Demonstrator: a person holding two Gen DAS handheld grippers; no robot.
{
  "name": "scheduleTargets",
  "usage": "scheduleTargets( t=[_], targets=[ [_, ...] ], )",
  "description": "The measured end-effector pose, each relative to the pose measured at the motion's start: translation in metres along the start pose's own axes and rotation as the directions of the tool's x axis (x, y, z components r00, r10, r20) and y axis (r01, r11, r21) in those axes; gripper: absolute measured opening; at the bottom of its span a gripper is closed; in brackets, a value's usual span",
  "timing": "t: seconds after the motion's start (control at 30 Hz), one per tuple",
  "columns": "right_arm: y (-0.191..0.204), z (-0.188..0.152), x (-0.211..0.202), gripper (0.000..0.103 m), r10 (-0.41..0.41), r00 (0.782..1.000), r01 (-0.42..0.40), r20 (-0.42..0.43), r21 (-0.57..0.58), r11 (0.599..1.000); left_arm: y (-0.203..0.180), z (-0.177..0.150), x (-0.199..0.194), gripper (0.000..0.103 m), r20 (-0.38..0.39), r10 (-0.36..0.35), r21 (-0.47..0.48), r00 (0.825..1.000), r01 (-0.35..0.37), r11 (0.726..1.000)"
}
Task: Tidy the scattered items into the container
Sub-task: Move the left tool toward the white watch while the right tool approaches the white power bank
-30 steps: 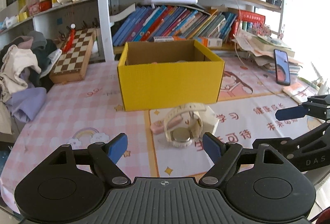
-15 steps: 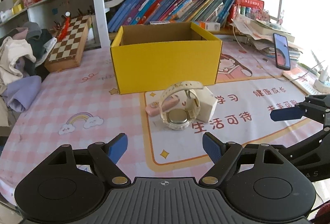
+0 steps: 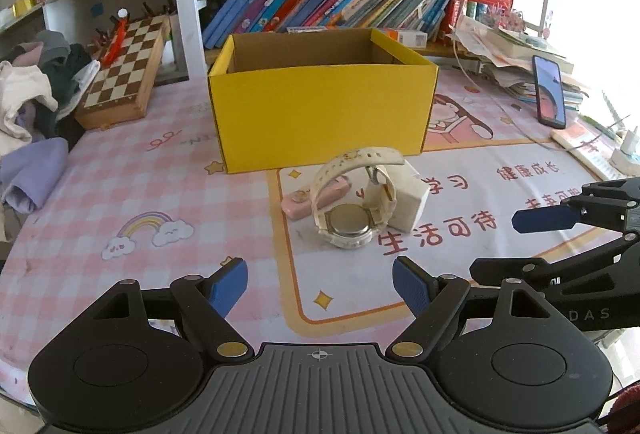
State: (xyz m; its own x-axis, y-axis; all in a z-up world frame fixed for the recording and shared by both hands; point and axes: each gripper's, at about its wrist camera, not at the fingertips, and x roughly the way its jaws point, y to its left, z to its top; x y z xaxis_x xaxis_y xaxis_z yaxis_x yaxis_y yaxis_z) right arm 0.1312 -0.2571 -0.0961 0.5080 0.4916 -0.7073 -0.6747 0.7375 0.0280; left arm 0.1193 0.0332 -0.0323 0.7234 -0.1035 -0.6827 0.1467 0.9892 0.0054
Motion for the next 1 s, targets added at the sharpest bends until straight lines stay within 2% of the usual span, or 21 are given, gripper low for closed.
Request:
scheduleTargets(
  t=[0.13,0.2,0.3,0.63,0.83,1.0],
  targets=[
    [-0.001,0.003,0.005,0.051,0.002,1.000,-0.002,-0.010,0.015,1.000,0.001,0.002,0.005,0.082,-0.017,-0.010,0.013,1.000,0.010,1.000],
    [-0.002,0.005,0.008,0.039,0.009,1.000,-0.009,-0.015,0.023,1.000,0.002,0.003,0.008,0.082,-0.021,-0.015,0.018,1.000,0.016,1.000],
    [-0.003,0.006,0.012,0.032,0.015,1.000,-0.014,-0.021,0.032,0.999,0.005,0.005,0.012,0.082,-0.019,-0.018,0.025,1.000,0.018,1.000],
    [-0.016,0.011,0.023,0.036,-0.017,0.999,0.020,-0.028,0.109,0.994,0.004,0.010,0.024,0.082,-0.009,-0.061,0.063,0.998,0.062,0.996],
    [-0.015,0.015,0.028,0.035,-0.027,1.000,0.028,-0.010,0.103,0.994,0.009,0.014,0.032,0.082,0.000,-0.044,0.057,0.999,0.044,0.997],
    [-0.016,0.019,0.037,0.039,-0.075,0.997,0.077,-0.029,0.097,0.992,0.016,0.020,0.042,0.081,-0.040,-0.084,0.022,0.996,0.085,0.996]
  ],
)
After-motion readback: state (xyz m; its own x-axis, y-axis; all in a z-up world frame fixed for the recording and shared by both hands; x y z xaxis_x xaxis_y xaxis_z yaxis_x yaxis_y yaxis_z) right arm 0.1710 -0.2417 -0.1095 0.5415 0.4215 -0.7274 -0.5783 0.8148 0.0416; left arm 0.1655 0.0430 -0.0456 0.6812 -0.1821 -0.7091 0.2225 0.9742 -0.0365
